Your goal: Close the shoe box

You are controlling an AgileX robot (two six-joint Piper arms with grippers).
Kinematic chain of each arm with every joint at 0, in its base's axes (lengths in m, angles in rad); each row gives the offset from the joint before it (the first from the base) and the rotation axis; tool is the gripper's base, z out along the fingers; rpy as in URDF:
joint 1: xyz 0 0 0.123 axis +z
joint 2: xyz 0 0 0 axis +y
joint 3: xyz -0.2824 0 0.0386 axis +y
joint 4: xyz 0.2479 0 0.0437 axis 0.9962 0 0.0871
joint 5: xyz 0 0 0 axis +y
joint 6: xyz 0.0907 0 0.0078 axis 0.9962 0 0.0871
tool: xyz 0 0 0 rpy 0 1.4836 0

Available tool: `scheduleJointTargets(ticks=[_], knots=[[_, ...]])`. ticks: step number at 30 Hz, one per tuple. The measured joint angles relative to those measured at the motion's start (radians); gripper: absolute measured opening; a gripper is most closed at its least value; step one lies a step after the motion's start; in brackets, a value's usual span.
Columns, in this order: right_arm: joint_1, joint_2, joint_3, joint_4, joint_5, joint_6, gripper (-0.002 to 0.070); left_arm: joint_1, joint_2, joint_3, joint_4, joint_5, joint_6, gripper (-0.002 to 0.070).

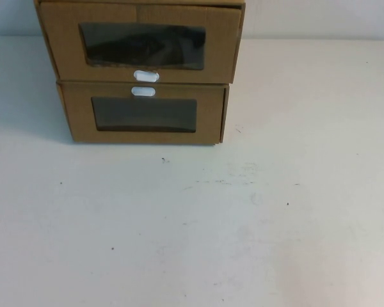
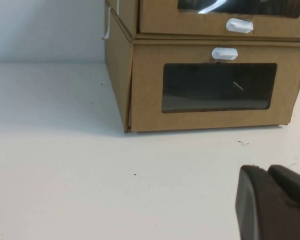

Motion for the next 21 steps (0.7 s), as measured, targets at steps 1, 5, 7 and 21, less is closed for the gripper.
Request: scheduleJointTargets(ticks=[1, 5, 7, 21], knots=[[0.000, -0.038, 0.018, 0.003, 0.002, 0.009, -0.0011, 0.000, 0.000, 0.000, 0.000, 0.000, 0.000, -0.0002], [0.000, -0.128, 0.041, 0.003, 0.011, 0.024, -0.0011, 0.000, 0.000, 0.000, 0.000, 0.000, 0.000, -0.0002], [0.000, -0.138, 0.041, 0.003, 0.020, 0.028, -0.0011, 0.000, 0.000, 0.000, 0.000, 0.000, 0.000, -0.0002], [0.000, -0.138, 0.015, 1.133, 0.299, -1.121, -0.0011, 0.000, 0.000, 0.000, -0.001, 0.000, 0.000, -0.0002]])
